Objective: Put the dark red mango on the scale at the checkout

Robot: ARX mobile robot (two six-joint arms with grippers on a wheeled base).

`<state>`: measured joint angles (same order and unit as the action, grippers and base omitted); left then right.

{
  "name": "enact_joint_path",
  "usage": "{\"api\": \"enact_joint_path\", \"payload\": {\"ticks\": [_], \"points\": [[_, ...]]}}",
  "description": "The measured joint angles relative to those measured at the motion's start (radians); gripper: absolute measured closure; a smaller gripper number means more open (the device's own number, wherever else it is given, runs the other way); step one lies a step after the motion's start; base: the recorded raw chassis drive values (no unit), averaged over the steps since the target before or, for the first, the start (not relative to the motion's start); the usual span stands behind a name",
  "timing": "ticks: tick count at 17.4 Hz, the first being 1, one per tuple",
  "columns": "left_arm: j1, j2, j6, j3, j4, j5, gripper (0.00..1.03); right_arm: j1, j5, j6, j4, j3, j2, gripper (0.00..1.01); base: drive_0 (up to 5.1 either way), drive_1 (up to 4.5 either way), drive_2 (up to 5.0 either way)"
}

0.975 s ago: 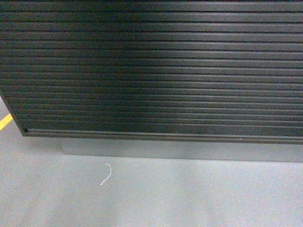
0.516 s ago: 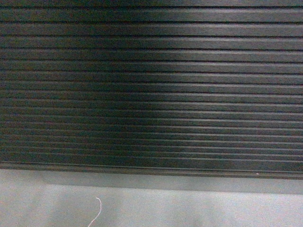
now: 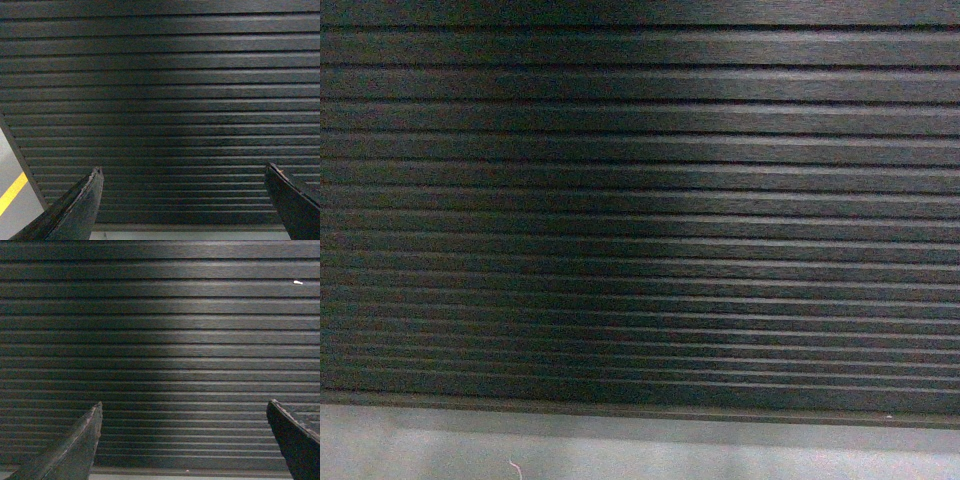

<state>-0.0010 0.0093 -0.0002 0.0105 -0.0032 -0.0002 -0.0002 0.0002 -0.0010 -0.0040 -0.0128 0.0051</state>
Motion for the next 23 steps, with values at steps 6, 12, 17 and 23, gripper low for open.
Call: {"api": "enact_joint_path", "payload": {"ticks": [6,12,17,23], "points": [[0.000,0.000,0.000,0.000,0.000,0.000,0.05,0.000,0.000,0.000,0.000,0.000,0.000,0.03,0.0,0.00,0.0],[0.000,0.000,0.000,0.000,0.000,0.000,0.05,0.000,0.000,0.000,0.000,0.000,0.000,0.03,0.0,0.00,0.0],[0.000,0.000,0.000,0.000,0.000,0.000,0.05,0.000,0.000,0.000,0.000,0.000,0.000,0.03,0.0,0.00,0.0],[0.000,0.000,0.000,0.000,0.000,0.000,0.05,0.000,0.000,0.000,0.000,0.000,0.000,0.03,0.0,0.00,0.0]]}}
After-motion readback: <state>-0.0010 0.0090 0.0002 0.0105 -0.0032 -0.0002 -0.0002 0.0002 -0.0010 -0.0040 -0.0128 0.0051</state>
